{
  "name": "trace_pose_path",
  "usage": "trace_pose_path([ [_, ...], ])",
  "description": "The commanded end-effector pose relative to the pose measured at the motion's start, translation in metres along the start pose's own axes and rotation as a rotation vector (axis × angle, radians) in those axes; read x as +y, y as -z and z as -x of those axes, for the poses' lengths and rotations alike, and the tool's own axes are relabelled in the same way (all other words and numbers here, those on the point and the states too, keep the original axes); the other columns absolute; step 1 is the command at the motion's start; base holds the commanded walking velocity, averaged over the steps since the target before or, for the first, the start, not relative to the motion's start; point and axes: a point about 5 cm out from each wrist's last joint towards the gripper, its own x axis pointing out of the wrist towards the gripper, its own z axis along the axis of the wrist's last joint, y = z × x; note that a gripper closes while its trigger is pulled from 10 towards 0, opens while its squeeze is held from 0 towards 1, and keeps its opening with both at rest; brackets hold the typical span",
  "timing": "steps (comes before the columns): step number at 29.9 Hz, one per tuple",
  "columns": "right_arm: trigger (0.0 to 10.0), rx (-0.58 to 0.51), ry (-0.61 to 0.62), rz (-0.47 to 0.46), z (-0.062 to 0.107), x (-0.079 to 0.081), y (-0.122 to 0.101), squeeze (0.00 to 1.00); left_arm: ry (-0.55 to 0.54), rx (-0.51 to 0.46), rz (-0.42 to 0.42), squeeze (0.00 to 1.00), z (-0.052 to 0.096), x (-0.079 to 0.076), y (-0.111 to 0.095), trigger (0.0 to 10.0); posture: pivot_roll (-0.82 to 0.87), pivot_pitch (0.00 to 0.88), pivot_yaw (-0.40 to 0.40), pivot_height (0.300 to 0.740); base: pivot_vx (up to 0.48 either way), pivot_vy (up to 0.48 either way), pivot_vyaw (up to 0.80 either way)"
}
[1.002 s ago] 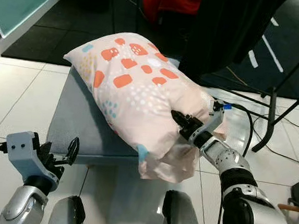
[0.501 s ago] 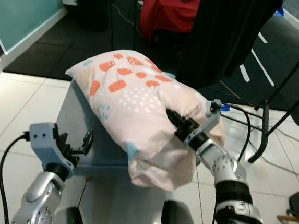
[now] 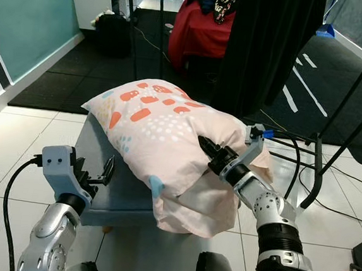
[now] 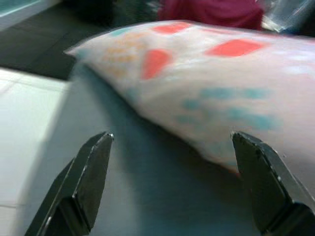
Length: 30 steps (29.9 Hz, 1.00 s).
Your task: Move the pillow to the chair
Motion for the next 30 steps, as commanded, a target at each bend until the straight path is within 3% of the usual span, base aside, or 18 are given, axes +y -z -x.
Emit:
trace_pose_path([
  [1, 0.0, -0.047, -0.035, 0.014, 0.0, 0.007, -0.011, 0.0, -0.102, -0.009, -0.014, 0.0, 0.003, 0.026, -0.001, 10.0, -0.08, 0.002, -0.002, 0.54, 0.0, 0.0, 0.0],
  [3, 0.0, -0.049, -0.034, 0.015, 0.002, 0.007, -0.01, 0.0, -0.174, 0.005, -0.02, 0.0, 0.001, 0.053, -0.002, 10.0, -0.09, 0.001, 0.004, 0.55, 0.0, 0.0, 0.0],
  [4, 0.0, -0.049, -0.034, 0.015, 0.002, 0.007, -0.01, 0.0, -0.174, 0.005, -0.02, 0.0, 0.001, 0.053, -0.002, 10.0, -0.09, 0.001, 0.004, 0.55, 0.0, 0.0, 0.0],
  [5, 0.0, -0.054, -0.03, 0.014, 0.004, 0.006, -0.011, 0.0, -0.196, 0.013, -0.016, 0.0, 0.001, 0.066, -0.003, 10.0, -0.09, 0.0, 0.007, 0.555, 0.0, 0.0, 0.0],
  [7, 0.0, -0.054, -0.03, 0.014, 0.004, 0.006, -0.011, 0.0, -0.196, 0.013, -0.016, 0.0, 0.001, 0.066, -0.003, 10.0, -0.09, 0.0, 0.007, 0.555, 0.0, 0.0, 0.0],
  [8, 0.0, -0.06, -0.023, 0.014, 0.007, 0.005, -0.011, 0.0, -0.224, 0.029, -0.011, 0.0, 0.001, 0.08, -0.003, 10.0, -0.09, 0.0, 0.01, 0.56, 0.0, 0.0, 0.0],
  [10, 0.0, -0.064, -0.017, 0.013, 0.008, 0.005, -0.012, 0.0, -0.236, 0.042, -0.026, 0.0, 0.0, 0.089, -0.003, 10.0, -0.1, 0.001, 0.013, 0.565, 0.0, 0.0, 0.0],
  [13, 0.0, -0.068, -0.013, 0.014, 0.01, 0.004, -0.013, 0.0, -0.203, 0.025, -0.007, 0.0, -0.002, 0.085, -0.006, 10.0, -0.1, 0.011, 0.018, 0.57, 0.0, 0.0, 0.0],
  [14, 0.0, -0.07, -0.011, 0.014, 0.011, 0.004, -0.013, 0.0, -0.141, 0.024, -0.024, 0.0, -0.004, 0.071, -0.006, 10.0, -0.1, 0.015, 0.017, 0.575, 0.0, 0.0, 0.0],
  [16, 0.0, -0.07, -0.011, 0.014, 0.011, 0.004, -0.013, 0.0, -0.141, 0.024, -0.024, 0.0, -0.004, 0.071, -0.006, 10.0, -0.1, 0.015, 0.017, 0.575, 0.0, 0.0, 0.0],
  [17, 0.0, -0.071, -0.01, 0.014, 0.01, 0.004, -0.014, 0.0, -0.067, 0.019, -0.032, 0.0, -0.005, 0.049, -0.004, 10.0, -0.1, 0.019, 0.016, 0.58, 0.0, 0.0, 0.0],
  [18, 0.0, -0.071, -0.01, 0.014, 0.01, 0.004, -0.014, 0.0, -0.067, 0.019, -0.032, 0.0, -0.005, 0.049, -0.004, 10.0, -0.1, 0.019, 0.016, 0.58, 0.0, 0.0, 0.0],
  [19, 0.0, -0.069, -0.013, 0.013, 0.009, 0.005, -0.013, 0.0, -0.005, 0.017, -0.041, 0.0, -0.005, 0.027, -0.001, 10.0, -0.1, 0.018, 0.011, 0.585, 0.0, 0.0, 0.0],
  [20, 0.0, -0.069, -0.013, 0.013, 0.009, 0.005, -0.013, 0.0, -0.005, 0.017, -0.041, 0.0, -0.005, 0.027, -0.001, 10.0, -0.1, 0.018, 0.011, 0.585, 0.0, 0.0, 0.0],
  [21, 0.0, -0.065, -0.017, 0.013, 0.008, 0.006, -0.012, 0.0, 0.033, 0.017, -0.043, 0.0, -0.004, 0.012, 0.002, 10.0, -0.11, 0.017, 0.008, 0.59, 0.0, 0.0, 0.0],
  [22, 0.0, -0.065, -0.017, 0.013, 0.008, 0.006, -0.012, 0.0, 0.033, 0.017, -0.043, 0.0, -0.004, 0.012, 0.002, 10.0, -0.11, 0.017, 0.008, 0.59, 0.0, 0.0, 0.0],
  [25, 0.0, -0.056, -0.018, 0.011, 0.007, 0.006, -0.011, 0.0, 0.077, 0.008, -0.023, 0.0, 0.001, -0.007, 0.005, 10.0, -0.11, 0.017, 0.003, 0.605, 0.0, 0.0, 0.0],
  [30, 0.0, -0.049, -0.013, 0.008, 0.007, 0.007, -0.009, 0.0, 0.089, 0.003, -0.007, 0.0, 0.003, -0.012, 0.006, 10.0, -0.11, 0.022, 0.001, 0.63, 0.0, 0.0, 0.0],
])
